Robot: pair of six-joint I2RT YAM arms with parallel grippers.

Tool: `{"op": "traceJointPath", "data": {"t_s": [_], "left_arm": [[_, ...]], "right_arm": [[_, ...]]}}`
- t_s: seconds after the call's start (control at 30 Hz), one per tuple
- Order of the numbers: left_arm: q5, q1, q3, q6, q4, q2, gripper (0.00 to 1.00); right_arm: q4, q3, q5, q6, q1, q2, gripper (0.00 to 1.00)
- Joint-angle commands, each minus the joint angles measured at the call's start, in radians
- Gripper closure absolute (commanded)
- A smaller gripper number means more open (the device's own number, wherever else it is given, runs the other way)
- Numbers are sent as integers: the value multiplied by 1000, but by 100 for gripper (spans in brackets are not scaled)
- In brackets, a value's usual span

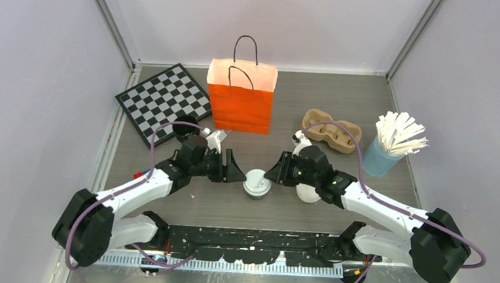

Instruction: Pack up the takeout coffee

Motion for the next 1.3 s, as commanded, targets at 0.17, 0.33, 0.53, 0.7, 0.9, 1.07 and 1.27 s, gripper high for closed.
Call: {"op": "traceJointPath", "data": {"t_s": [0.17, 0.33, 0.53, 0.7, 0.9, 1.07, 1.27], "left_arm": [[26, -3, -3, 14, 59, 134, 50], [4, -3, -56, 4, 79, 106, 51], [40, -3, 66, 32, 23, 39, 44], [-84, -2, 260, 160, -248, -35, 31], [-211, -1, 414, 309, -482, -132, 1], [-327, -2, 419, 401, -622, -286, 0], [-418, -2, 318, 413, -679, -496, 0]], "right_arm": [[49, -74, 43, 8, -3, 3, 68], [65, -104, 58, 14, -3, -25, 68], [-88, 23, 65, -22, -2, -65, 54], [-231, 125, 117, -72, 15, -119, 28], [-340, 235, 252, -162, 116, -103, 13], [-394, 354, 363, -248, 245, 11, 11], [-458, 485, 428, -341, 309, 181, 11]]}}
